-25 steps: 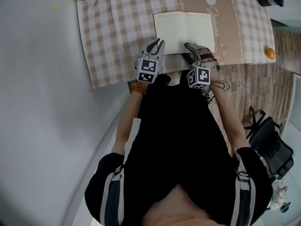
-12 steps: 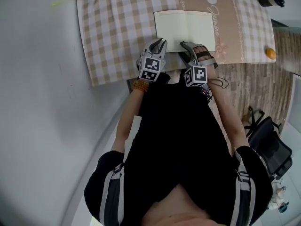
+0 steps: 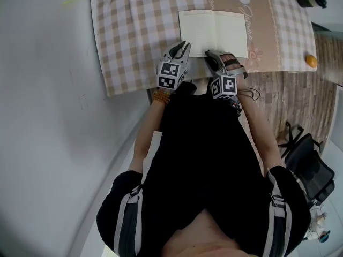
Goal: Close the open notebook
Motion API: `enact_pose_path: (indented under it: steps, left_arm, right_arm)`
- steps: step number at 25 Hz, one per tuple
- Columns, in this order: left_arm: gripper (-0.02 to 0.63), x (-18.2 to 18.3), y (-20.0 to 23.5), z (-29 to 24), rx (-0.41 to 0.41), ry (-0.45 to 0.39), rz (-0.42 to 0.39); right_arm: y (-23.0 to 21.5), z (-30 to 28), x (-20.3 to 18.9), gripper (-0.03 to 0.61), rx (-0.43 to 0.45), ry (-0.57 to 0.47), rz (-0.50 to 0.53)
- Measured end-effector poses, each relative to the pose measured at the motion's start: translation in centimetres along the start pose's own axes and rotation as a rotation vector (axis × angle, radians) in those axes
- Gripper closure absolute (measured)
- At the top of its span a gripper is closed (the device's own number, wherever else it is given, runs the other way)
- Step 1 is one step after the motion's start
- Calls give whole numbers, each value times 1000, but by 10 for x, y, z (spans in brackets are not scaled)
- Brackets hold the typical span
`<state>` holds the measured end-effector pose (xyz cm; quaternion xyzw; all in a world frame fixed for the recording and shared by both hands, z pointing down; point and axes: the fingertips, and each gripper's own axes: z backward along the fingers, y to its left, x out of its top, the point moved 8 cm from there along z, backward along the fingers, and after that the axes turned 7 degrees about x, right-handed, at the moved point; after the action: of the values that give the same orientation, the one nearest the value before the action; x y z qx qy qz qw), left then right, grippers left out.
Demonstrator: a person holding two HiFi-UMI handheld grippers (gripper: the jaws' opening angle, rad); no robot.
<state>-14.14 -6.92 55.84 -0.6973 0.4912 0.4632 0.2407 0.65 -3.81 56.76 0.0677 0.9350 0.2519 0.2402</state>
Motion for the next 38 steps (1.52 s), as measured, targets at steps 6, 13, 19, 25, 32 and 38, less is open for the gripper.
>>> enact_pose_path:
  steps: [6, 13, 19, 25, 32, 38]
  left_arm:
    - [546, 15, 24, 21, -14, -13, 214]
    - [545, 10, 17, 24, -100, 28, 306]
    - [383, 8, 16, 17, -175, 74, 404]
    - [383, 7, 6, 11, -289, 160, 475]
    - [541, 14, 9, 11, -269, 126, 458]
    - [552, 31, -2, 12, -319, 102, 434]
  right_arm:
    - [-2, 7, -2, 523, -29, -51, -139]
    - [-4, 18, -4, 537, -75, -94, -197]
    - [-2, 19, -4, 537, -102, -100, -203]
    - [-2, 19, -6, 538, -108, -97, -198]
    - [-8, 17, -10, 503, -48, -130, -164]
    - [-25, 25, -4, 393, -12, -202, -184]
